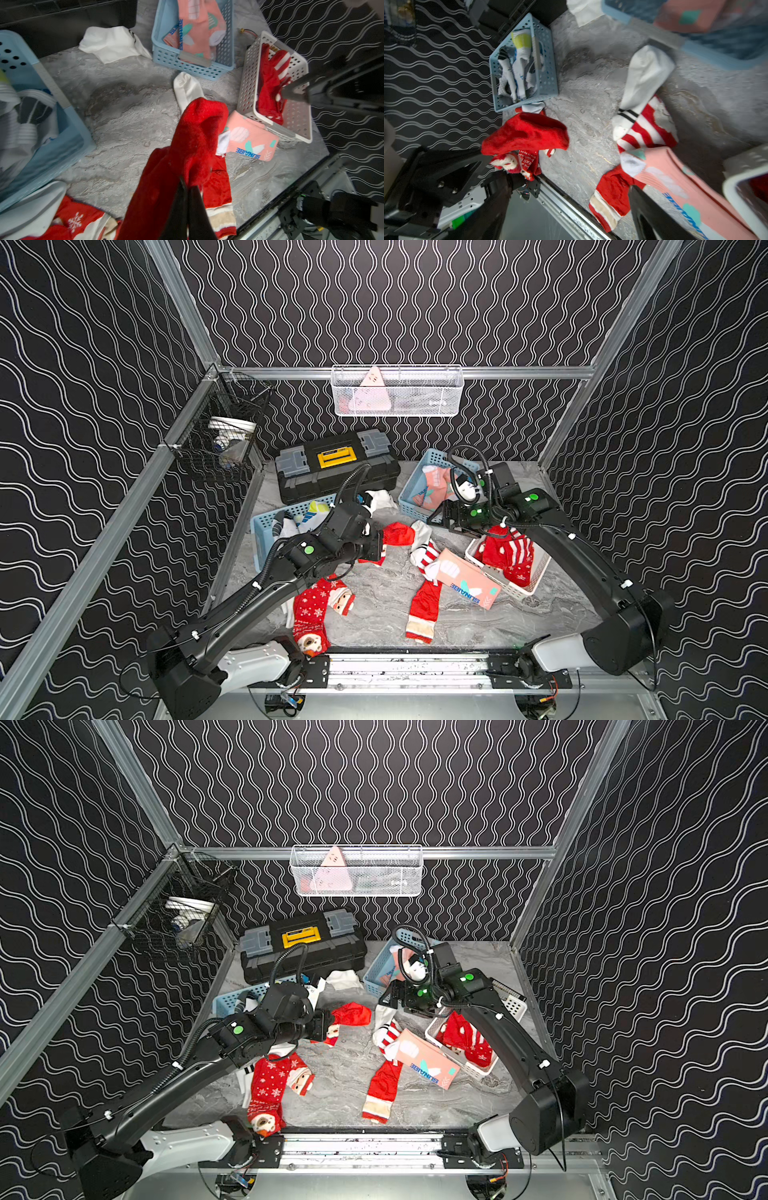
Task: Sort the socks into the basket by color
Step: Pick up the sock at the center of the board.
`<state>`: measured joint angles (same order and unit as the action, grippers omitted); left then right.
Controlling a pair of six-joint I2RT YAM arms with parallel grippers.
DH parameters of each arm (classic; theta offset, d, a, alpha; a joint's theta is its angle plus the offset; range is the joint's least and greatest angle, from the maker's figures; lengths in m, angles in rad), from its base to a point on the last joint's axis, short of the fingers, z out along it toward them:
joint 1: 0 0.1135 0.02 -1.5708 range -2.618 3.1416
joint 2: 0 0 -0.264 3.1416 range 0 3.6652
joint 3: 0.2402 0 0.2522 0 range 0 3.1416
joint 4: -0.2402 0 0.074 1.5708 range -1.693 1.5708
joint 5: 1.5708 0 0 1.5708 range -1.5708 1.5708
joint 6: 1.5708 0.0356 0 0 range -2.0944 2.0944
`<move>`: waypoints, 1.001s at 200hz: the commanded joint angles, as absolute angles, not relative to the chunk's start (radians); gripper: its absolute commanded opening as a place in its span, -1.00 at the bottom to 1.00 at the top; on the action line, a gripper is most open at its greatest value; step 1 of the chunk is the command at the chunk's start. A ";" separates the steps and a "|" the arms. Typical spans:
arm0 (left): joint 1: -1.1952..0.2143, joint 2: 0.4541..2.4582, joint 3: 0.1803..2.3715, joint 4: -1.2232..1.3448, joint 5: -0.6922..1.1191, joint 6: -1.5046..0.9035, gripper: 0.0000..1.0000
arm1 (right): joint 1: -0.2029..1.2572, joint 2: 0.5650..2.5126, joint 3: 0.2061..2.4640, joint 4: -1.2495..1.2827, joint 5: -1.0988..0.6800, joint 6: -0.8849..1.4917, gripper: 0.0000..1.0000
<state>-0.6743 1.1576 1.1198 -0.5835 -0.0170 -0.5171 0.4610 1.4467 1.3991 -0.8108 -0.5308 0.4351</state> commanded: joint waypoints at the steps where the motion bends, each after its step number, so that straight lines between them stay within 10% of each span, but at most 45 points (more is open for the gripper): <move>1: -0.682 1.165 1.144 -0.501 0.038 -0.507 -1.00 | 0.507 1.461 1.410 -0.735 -0.619 0.471 0.80; 70: -0.730 1.194 1.181 -0.416 0.076 -0.506 -1.00 | 0.572 1.509 1.450 -0.677 -0.671 0.489 0.73; 134: -0.754 1.238 1.213 -0.350 0.094 -0.495 -1.00 | 0.584 1.519 1.453 -0.650 -0.725 0.489 0.25; 200: -0.784 1.236 1.217 -0.323 0.098 -0.479 -1.00 | 0.584 1.536 1.451 -0.630 -0.716 0.504 0.29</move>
